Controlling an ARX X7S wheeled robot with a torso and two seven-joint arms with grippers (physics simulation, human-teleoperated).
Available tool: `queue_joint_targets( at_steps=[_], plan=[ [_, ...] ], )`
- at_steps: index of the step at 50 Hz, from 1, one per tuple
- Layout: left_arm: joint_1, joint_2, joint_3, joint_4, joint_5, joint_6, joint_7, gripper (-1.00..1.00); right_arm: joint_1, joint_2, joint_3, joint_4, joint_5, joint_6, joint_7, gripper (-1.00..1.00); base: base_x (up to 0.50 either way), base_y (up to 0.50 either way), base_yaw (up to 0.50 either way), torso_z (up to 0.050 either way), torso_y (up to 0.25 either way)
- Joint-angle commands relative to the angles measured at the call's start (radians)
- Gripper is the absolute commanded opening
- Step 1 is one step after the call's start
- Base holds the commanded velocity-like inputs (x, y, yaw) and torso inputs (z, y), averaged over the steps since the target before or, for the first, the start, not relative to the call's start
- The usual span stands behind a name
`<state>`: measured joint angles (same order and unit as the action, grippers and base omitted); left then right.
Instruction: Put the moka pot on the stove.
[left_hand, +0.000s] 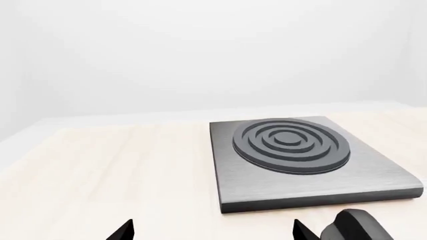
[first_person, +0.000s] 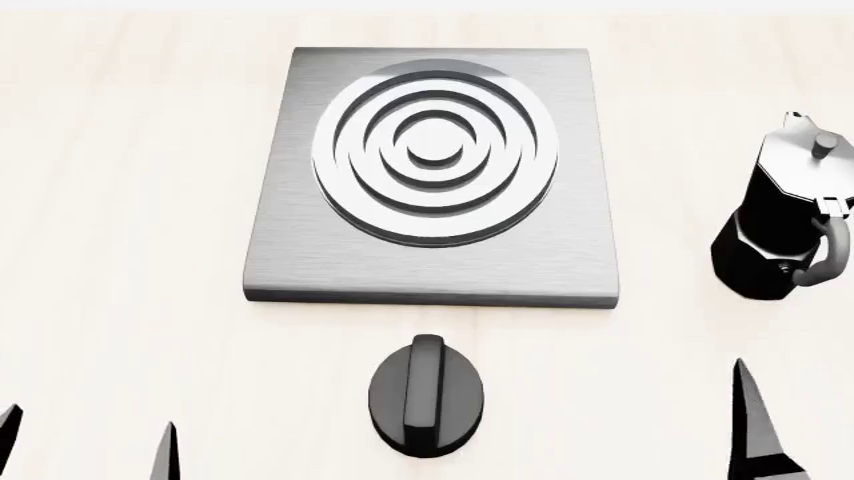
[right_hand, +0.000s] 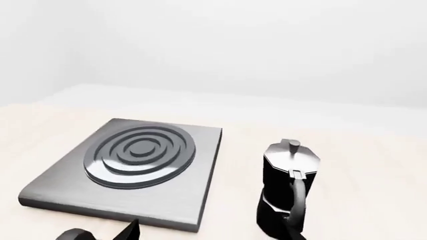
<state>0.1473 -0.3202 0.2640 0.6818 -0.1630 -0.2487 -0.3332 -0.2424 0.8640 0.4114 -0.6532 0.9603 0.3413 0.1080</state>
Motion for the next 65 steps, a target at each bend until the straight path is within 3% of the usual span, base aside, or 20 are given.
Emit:
queue_joint_targets(
  at_steps=[1,9,28,65],
  plan=[
    [0.002,0.019,-0.031,-0.013,0.0,0.042,0.021,1.0,0.045,0.009,0.055,0.077,0.059,0.014,-0.027,1.0,0.0,0.0,0.0,0.0,0.0],
    [0.003,0.016,-0.025,-0.019,0.001,0.048,0.017,1.0,0.087,0.034,0.037,0.096,0.082,0.036,-0.013,1.0,0.0,0.0,0.0,0.0,0.0],
    [-0.003,0.01,-0.012,-0.03,-0.002,0.05,0.011,1.0,0.409,0.041,-0.235,0.237,0.031,0.132,0.061,1.0,0.0,0.0,0.0,0.0,0.0],
    [-0.008,-0.006,0.001,-0.031,-0.009,0.047,-0.008,1.0,0.659,-0.011,-0.379,0.405,-0.032,0.22,0.149,1.0,0.0,0.0,0.0,0.0,0.0]
  ],
)
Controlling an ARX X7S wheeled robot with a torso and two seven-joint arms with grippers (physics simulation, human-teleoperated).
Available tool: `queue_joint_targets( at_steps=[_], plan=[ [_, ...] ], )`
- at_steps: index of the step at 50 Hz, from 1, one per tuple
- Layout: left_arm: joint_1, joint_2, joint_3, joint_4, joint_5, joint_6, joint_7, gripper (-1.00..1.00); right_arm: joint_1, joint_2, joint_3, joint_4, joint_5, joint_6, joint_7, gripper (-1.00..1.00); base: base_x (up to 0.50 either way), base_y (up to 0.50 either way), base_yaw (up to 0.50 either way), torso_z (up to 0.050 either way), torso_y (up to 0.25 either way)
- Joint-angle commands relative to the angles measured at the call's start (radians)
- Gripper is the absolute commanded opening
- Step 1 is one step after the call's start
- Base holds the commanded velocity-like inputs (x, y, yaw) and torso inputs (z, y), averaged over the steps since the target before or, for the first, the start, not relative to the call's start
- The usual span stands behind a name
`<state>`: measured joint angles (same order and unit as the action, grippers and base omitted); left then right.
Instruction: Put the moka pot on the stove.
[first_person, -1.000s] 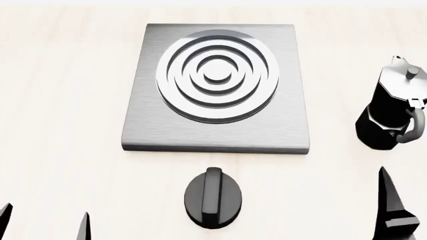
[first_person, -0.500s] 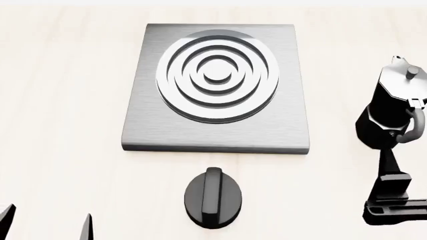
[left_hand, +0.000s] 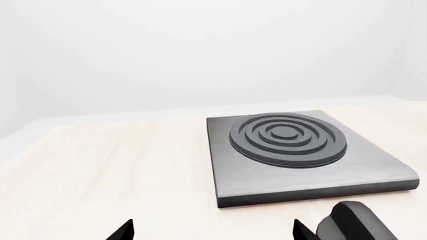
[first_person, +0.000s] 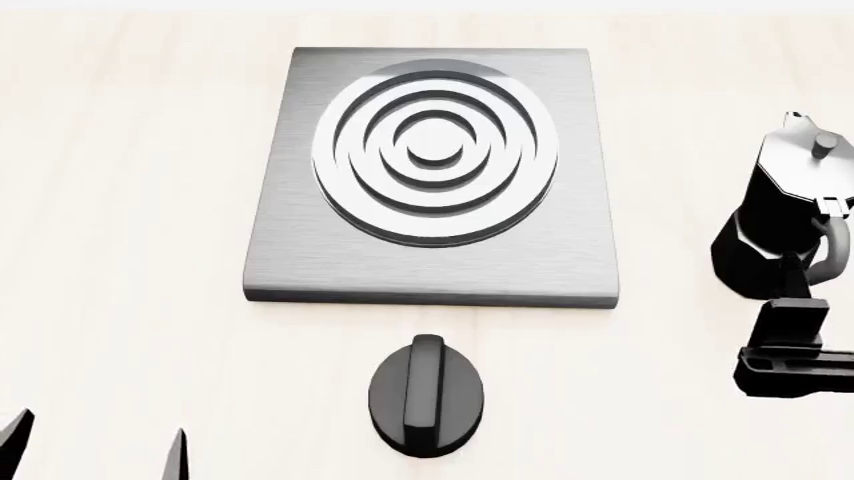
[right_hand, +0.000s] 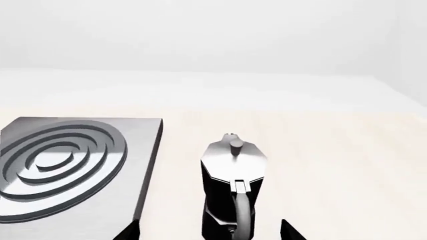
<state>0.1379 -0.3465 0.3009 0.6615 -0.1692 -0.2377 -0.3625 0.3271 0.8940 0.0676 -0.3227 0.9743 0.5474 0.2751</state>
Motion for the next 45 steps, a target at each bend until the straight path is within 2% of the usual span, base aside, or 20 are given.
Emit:
queue_joint_targets(
  at_steps=[1,17,45],
  plan=[
    [0.001,0.02,-0.037,-0.009,-0.004,0.035,0.021,1.0,0.096,-0.042,-0.04,0.079,-0.049,0.017,-0.018,1.0,0.0,0.0,0.0,0.0,0.0],
    [-0.014,0.019,-0.038,-0.046,-0.004,0.043,0.012,1.0,0.205,-0.094,-0.142,0.223,-0.132,0.016,-0.057,1.0,0.0,0.0,0.0,0.0,0.0],
    [-0.022,0.014,-0.023,-0.069,0.0,0.049,0.006,1.0,0.306,-0.149,-0.202,0.332,-0.189,0.021,-0.053,1.0,0.0,0.0,0.0,0.0,0.0]
  ],
)
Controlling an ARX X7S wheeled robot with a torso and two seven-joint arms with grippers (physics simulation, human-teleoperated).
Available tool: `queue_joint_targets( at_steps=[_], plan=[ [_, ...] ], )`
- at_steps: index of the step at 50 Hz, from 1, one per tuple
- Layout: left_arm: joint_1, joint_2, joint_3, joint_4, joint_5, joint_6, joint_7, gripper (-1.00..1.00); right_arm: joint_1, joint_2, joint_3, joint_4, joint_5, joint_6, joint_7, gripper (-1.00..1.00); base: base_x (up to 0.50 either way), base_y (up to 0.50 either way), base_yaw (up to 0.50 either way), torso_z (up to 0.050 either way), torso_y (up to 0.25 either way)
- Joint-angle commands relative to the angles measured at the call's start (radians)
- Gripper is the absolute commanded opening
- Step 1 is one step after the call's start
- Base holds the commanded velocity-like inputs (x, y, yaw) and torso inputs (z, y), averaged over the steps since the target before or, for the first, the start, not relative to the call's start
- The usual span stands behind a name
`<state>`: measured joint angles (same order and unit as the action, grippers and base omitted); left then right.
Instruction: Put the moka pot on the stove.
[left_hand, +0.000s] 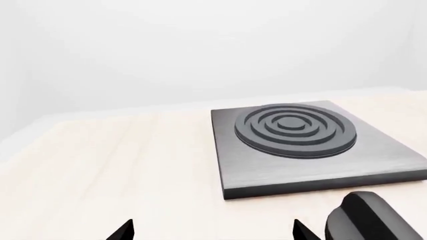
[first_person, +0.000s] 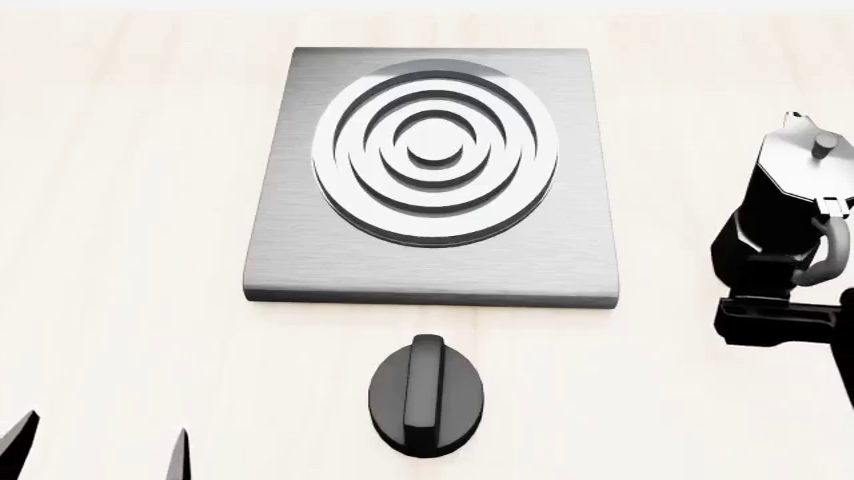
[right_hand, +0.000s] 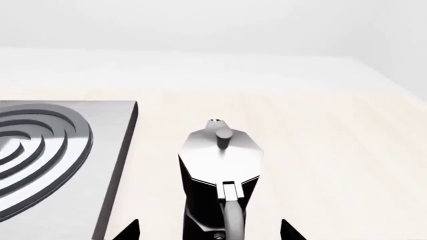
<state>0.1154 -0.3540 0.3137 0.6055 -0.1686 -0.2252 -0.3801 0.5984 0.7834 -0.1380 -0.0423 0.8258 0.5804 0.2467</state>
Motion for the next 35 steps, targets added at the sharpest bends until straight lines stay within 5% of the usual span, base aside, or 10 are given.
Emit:
queue_joint_targets(
  at_steps=[1,35],
  plan=[
    [0.0,0.021,-0.035,-0.011,-0.001,0.034,0.023,1.0,0.036,-0.04,0.001,0.056,-0.043,-0.013,-0.026,1.0,0.0,0.0,0.0,0.0,0.0],
    [-0.01,0.017,-0.024,-0.04,-0.002,0.04,0.013,1.0,0.078,-0.088,-0.046,0.176,-0.099,-0.045,-0.046,1.0,0.0,0.0,0.0,0.0,0.0]
  ],
)
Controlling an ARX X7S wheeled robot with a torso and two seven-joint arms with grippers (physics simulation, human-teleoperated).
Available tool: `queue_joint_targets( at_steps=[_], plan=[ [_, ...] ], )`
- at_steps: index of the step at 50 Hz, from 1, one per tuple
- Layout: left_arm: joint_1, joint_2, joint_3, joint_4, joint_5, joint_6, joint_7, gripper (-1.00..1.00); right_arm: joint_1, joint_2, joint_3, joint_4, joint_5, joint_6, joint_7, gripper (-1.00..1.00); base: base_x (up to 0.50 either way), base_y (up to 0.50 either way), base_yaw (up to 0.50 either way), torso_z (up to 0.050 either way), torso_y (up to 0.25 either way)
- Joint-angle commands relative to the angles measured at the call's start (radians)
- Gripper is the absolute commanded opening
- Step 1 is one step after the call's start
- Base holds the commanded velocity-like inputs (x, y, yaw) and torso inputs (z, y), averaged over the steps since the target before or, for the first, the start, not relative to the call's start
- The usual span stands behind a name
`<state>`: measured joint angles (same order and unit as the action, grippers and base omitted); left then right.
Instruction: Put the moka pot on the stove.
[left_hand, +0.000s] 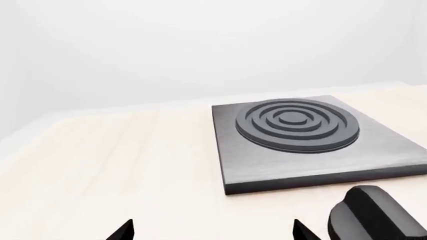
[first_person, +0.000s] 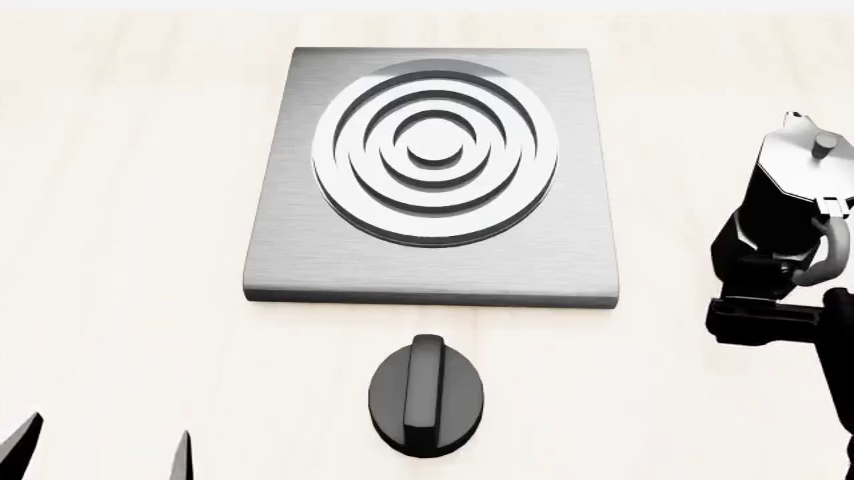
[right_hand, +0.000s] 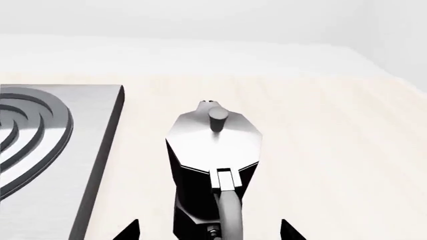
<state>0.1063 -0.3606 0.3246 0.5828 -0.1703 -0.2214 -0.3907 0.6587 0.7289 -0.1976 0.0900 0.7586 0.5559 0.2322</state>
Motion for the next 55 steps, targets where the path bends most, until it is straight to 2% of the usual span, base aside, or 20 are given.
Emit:
queue_joint_targets(
  at_steps=[1,35,55],
  plan=[
    [-0.003,0.024,-0.034,-0.023,0.0,0.04,0.024,1.0,0.018,-0.034,0.015,0.045,-0.032,-0.022,-0.031,1.0,0.0,0.0,0.0,0.0,0.0],
    [-0.012,0.022,-0.012,-0.052,0.006,0.041,0.015,1.0,0.045,-0.067,0.017,0.143,-0.052,-0.055,-0.031,1.0,0.0,0.0,0.0,0.0,0.0],
    [-0.018,0.02,-0.006,-0.075,0.008,0.049,0.009,1.0,0.084,-0.123,-0.002,0.283,-0.096,-0.139,-0.073,1.0,0.0,0.0,0.0,0.0,0.0]
  ],
)
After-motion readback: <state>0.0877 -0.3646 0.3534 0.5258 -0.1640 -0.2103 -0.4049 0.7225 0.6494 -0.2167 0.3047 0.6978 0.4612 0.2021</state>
